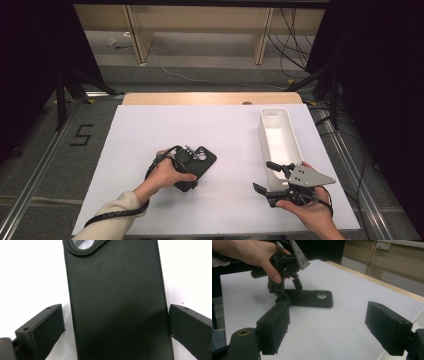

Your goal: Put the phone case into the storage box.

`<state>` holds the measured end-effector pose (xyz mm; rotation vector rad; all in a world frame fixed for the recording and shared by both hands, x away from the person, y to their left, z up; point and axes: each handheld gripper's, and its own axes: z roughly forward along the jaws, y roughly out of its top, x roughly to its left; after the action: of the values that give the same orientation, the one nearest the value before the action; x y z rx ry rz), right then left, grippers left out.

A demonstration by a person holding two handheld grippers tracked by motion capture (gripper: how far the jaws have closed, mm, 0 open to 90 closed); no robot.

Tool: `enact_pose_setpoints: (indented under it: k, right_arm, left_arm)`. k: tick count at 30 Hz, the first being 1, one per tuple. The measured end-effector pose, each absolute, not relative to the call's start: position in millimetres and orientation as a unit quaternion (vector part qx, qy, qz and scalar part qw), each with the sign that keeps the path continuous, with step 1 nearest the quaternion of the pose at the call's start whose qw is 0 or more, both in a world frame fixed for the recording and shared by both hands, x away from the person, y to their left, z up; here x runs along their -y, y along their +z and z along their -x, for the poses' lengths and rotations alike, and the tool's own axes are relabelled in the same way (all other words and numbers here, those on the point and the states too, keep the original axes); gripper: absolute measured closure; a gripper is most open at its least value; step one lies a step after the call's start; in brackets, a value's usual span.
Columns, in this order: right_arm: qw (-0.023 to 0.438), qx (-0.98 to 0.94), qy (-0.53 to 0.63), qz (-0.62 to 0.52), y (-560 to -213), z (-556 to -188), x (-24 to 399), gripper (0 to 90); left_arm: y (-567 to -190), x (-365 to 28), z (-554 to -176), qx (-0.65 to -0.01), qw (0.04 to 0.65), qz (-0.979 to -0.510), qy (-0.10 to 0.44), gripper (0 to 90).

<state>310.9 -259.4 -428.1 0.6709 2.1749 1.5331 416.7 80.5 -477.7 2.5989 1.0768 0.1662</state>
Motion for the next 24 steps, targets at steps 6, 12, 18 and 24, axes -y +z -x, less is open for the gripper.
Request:
enact_pose_setpoints:
  k: [6, 12, 18, 24]
  right_arm:
    - [0.198, -0.778, 0.547, -0.239, -427.8, -310.6, 259.3, 21.3]
    - [0.198, -0.778, 0.547, -0.239, -428.0, -310.6, 259.2, 21.3]
    - [0.198, -0.778, 0.546, -0.239, -427.9, -310.5, 259.1, 21.2]
    - [0.198, -0.779, 0.545, -0.238, -427.8, -310.4, 259.1, 21.2]
  left_arm:
    - [-477.6, -79.7, -417.5, -0.379, 0.158, -0.91, 0.056, 0.9]
    - [-477.3, -79.2, -417.3, -0.38, 0.156, -0.91, 0.056, 1.5]
    - [-476.1, -78.2, -416.4, -0.383, 0.152, -0.91, 0.056, 3.3]
    - [-474.6, -76.2, -415.0, -0.388, 0.147, -0.908, 0.055, 6.4]
